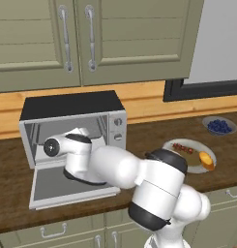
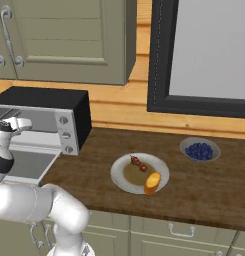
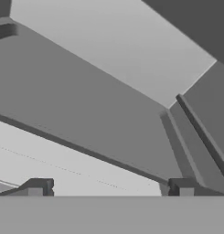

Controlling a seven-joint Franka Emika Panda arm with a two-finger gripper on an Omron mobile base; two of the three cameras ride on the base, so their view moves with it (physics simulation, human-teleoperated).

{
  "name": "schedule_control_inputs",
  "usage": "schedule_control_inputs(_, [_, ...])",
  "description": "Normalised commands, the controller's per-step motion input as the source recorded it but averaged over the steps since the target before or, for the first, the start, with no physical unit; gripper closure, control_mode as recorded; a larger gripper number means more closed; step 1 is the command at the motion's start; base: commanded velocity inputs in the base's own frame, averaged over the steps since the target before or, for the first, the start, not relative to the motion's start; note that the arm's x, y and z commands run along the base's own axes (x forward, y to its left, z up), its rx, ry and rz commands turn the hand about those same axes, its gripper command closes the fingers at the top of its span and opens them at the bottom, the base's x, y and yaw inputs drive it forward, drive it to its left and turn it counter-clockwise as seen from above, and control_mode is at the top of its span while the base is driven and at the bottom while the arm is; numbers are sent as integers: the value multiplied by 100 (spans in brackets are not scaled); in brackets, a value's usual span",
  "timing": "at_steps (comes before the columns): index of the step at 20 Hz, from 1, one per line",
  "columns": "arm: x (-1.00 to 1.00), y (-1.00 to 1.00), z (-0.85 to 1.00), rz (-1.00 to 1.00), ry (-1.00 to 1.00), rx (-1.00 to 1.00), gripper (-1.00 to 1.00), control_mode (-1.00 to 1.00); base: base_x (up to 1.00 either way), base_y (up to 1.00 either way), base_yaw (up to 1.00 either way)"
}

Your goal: Pick up the kebab skewer and baguette bread, and place them inside the toaster oven. Close the toaster oven door and start by setting the timer.

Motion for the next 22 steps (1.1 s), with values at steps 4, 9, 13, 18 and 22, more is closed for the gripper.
schedule_control_inputs(4, [21, 16, -24, -2, 0, 0, -100, -100, 0, 0, 0])
schedule_control_inputs(9, [36, 4, -12, 0, 0, -1, -100, -100, 0, 0, 0])
schedule_control_inputs(13, [34, 0, -11, 0, 0, 0, -100, -100, 0, 0, 0])
schedule_control_inputs(18, [20, 0, -29, 0, 0, 0, -100, -100, 0, 0, 0])
schedule_control_inputs(22, [27, 0, -17, 0, 0, 0, -100, -100, 0, 0, 0])
